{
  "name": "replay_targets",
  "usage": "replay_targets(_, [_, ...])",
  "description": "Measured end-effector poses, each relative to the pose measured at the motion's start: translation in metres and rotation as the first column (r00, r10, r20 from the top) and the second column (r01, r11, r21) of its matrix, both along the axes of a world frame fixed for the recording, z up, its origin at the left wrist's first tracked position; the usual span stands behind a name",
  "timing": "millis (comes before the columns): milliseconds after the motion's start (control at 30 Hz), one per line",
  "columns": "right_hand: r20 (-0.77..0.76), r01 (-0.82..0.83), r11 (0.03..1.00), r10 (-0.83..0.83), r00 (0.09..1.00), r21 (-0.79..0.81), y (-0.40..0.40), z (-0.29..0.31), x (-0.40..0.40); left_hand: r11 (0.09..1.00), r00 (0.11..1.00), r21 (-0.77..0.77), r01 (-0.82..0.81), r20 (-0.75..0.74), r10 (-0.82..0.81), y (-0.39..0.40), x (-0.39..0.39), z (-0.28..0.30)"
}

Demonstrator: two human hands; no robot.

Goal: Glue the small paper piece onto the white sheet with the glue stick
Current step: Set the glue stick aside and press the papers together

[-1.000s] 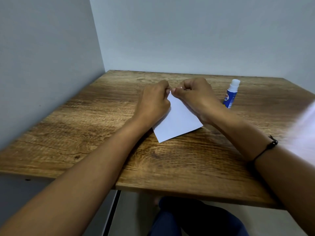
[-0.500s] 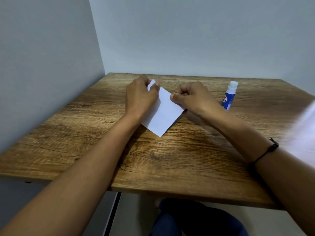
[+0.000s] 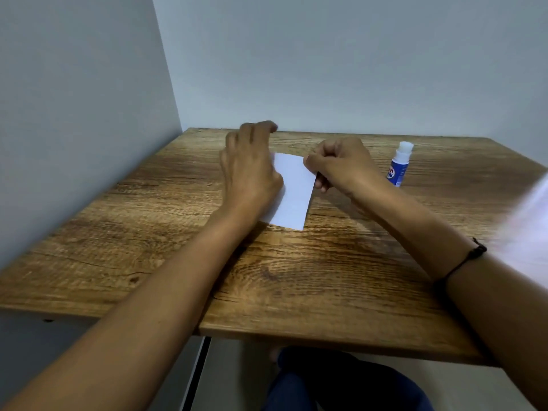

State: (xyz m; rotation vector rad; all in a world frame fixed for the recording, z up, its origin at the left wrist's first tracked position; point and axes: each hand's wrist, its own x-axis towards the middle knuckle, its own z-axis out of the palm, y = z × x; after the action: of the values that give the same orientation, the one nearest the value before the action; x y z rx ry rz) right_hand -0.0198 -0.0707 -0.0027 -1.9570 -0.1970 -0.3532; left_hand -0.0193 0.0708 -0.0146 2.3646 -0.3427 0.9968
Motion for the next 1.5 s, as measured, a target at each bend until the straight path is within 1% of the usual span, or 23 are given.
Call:
replay_targets(67, [0.016,-0.052,0.994,0.054,0.998,-0.093,0.001,0.001,-0.002,0.986,0.99,0.109,0.128,0.053,-0.134,-0.005,-0.002,0.002])
replay_targets(133, [0.041,-0.076,0.986,0.083,0.996,-0.147,0.002,0.001,-0.004,0.968,0.975,0.137,0.212,0.044,-0.22,-0.006,-0.003,0.003])
replay_targets(300, [0.09,-0.047,0.997,0.052,0.995,-0.066,0.001,0.002,-0.003,0.964,0.966,0.063,0.259,-0.003,-0.259,-0.004,-0.001,0.003])
replay_targets(367, [0.079,-0.052,0.999,0.051,0.996,0.005,0.002,0.002,-0.003,0.962,0.962,0.004,0.272,-0.011,-0.272,-0.006,-0.002,0.003])
replay_targets(433, [0.05,-0.074,0.994,0.07,0.996,0.085,0.004,0.001,-0.004,0.969,0.972,-0.079,0.235,0.009,-0.235,-0.007,-0.001,0.004])
replay_targets(533, [-0.014,-0.103,0.988,0.105,0.994,0.117,0.008,-0.004,-0.006,0.967,0.997,-0.243,0.081,0.026,-0.077,-0.002,0.003,0.007])
replay_targets(633, [-0.06,-0.133,0.982,0.142,0.988,0.135,0.011,-0.005,-0.006,0.916,0.997,-0.394,-0.069,-0.013,0.07,0.007,0.007,0.009])
replay_targets(667, [-0.074,-0.135,0.98,0.147,0.986,0.143,0.011,-0.005,-0.007,0.903,0.995,-0.418,-0.103,-0.027,0.101,0.009,0.007,0.011])
replay_targets(700, [-0.083,-0.132,0.981,0.144,0.986,0.139,0.011,-0.004,-0.007,0.906,0.992,-0.404,-0.125,-0.024,0.126,0.011,0.006,0.011])
replay_targets(733, [-0.084,-0.124,0.985,0.134,0.987,0.117,0.01,-0.004,-0.007,0.933,0.989,-0.332,-0.138,0.004,0.148,0.012,0.006,0.011])
replay_targets(767, [-0.075,-0.113,0.991,0.119,0.99,0.078,0.009,-0.004,-0.007,0.968,0.988,-0.213,-0.135,0.045,0.148,0.011,0.005,0.01])
replay_targets(800, [-0.054,-0.101,0.994,0.103,0.993,0.029,0.008,-0.004,-0.008,0.991,0.99,-0.081,-0.108,0.083,0.115,0.009,0.003,0.008])
replay_targets(833, [-0.022,-0.093,0.995,0.092,0.996,-0.026,0.007,-0.003,-0.008,0.998,0.993,0.038,-0.054,0.109,0.049,0.007,0.001,0.008])
replay_targets(900, [0.05,-0.08,0.988,0.087,0.995,-0.13,0.005,-0.001,-0.009,0.971,0.984,0.228,0.071,0.142,-0.105,0.002,-0.001,0.008])
replay_targets(967, [0.085,-0.076,0.983,0.091,0.992,-0.167,0.004,0.001,-0.009,0.937,0.972,0.327,0.122,0.153,-0.18,-0.001,-0.002,0.008])
replay_targets(1033, [0.09,-0.075,0.989,0.087,0.992,-0.126,0.004,0.002,-0.008,0.932,0.973,0.34,0.127,0.138,-0.183,0.0,0.0,0.007])
replay_targets(1100, [0.068,-0.083,0.995,0.087,0.994,-0.051,0.005,0.001,-0.008,0.942,0.977,0.318,0.107,0.144,-0.159,0.002,0.002,0.005])
replay_targets(1167, [0.024,-0.1,0.995,0.099,0.995,0.02,0.007,0.0,-0.008,0.963,0.98,0.259,0.069,0.164,-0.114,0.002,0.003,0.004])
replay_targets(1300, [-0.058,-0.169,0.97,0.181,0.982,0.172,0.013,-0.003,-0.012,1.0,0.983,0.023,0.003,0.182,-0.007,0.003,0.006,0.006])
replay_targets(1433, [-0.116,-0.197,0.97,0.215,0.97,0.144,0.016,-0.008,-0.013,0.982,0.984,-0.16,-0.096,0.135,0.118,0.01,0.01,0.007])
replay_targets(1500, [-0.16,-0.215,0.966,0.237,0.958,0.142,0.016,-0.008,-0.013,0.957,0.979,-0.242,-0.16,0.082,0.184,0.012,0.011,0.01])
